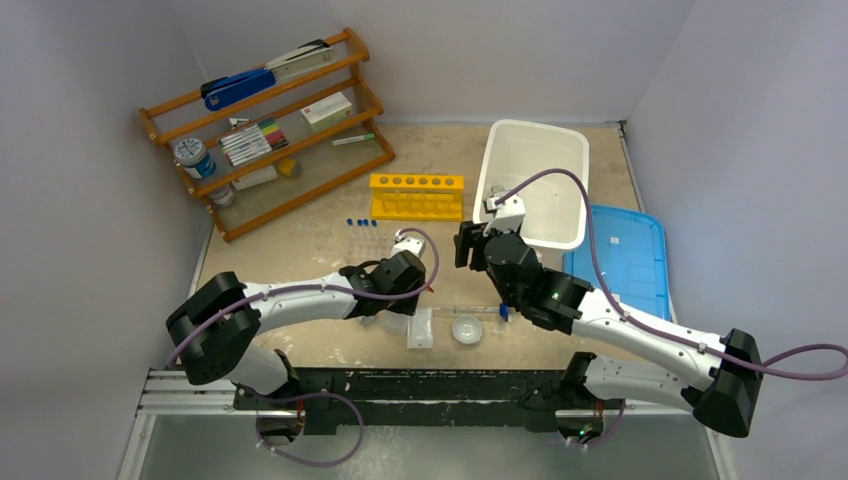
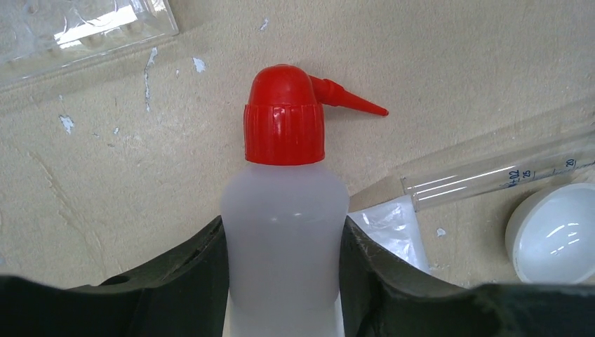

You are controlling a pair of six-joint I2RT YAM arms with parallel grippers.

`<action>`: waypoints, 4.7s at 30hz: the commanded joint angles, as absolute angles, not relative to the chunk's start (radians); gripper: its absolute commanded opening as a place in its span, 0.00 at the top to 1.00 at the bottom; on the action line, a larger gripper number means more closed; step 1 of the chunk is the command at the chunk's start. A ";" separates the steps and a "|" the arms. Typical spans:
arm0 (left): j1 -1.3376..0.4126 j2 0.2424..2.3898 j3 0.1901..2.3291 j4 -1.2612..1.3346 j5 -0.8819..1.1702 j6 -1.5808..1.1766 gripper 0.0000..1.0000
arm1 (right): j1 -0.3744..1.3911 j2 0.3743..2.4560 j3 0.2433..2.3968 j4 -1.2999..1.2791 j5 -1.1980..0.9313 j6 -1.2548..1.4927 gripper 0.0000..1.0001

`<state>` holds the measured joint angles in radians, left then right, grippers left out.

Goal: Organize the chemistry lab equipment
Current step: Pick up the chemistry item at the center of the board, then place the chemistry item in the storage box.

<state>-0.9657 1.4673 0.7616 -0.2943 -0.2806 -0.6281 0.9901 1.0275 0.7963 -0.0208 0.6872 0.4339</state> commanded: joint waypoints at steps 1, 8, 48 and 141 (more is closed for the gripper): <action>-0.973 1.412 0.754 -0.242 -0.289 -0.626 0.57 | 0.994 1.025 0.797 0.000 0.684 0.435 0.31; -0.973 1.177 0.731 -0.209 -0.258 -0.585 0.61 | 0.994 0.983 0.802 0.003 0.674 0.449 0.32; -0.982 0.673 0.694 0.072 0.108 -0.368 0.66 | 0.963 0.923 0.930 0.235 -0.172 0.408 0.54; -0.982 0.727 0.706 -0.022 -0.101 -0.379 0.22 | 0.258 1.681 0.981 0.696 0.634 -0.011 0.78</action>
